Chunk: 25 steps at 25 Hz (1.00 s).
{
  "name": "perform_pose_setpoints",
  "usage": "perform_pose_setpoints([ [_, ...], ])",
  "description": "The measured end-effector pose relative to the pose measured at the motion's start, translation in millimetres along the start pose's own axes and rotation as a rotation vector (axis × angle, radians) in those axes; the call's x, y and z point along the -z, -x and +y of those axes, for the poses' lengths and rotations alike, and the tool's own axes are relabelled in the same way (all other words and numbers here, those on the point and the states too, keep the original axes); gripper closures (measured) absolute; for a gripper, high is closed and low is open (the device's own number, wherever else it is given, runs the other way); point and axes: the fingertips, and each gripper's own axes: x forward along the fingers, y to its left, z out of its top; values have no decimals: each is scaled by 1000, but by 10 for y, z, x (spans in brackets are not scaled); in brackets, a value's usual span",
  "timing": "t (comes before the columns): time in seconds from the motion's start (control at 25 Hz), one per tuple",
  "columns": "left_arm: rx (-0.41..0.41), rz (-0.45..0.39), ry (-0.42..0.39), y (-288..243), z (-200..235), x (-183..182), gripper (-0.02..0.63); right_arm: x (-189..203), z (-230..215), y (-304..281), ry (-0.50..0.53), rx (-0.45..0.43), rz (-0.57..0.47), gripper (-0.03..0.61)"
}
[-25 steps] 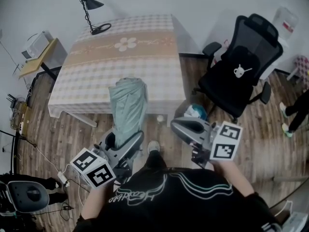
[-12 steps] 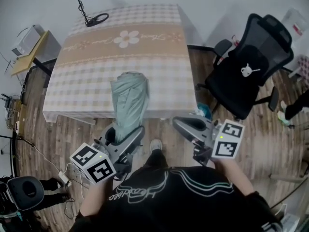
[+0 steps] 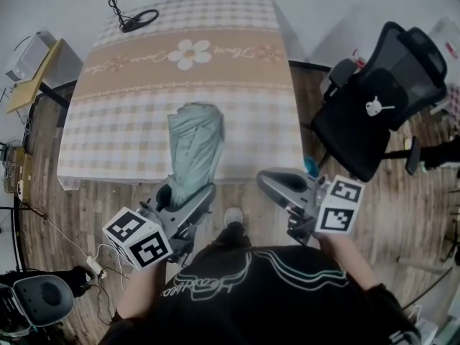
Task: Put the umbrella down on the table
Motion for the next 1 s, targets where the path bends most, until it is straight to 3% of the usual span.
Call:
perform_pose_setpoints([
  [0.6,-45,29,-5,-299,891,-466,354,-386,-514,-502,-18,31,7,566],
  [1.0,-98,82,-102,-556,1398,-605,354,-523,-918,-738,-44,49,8,566],
])
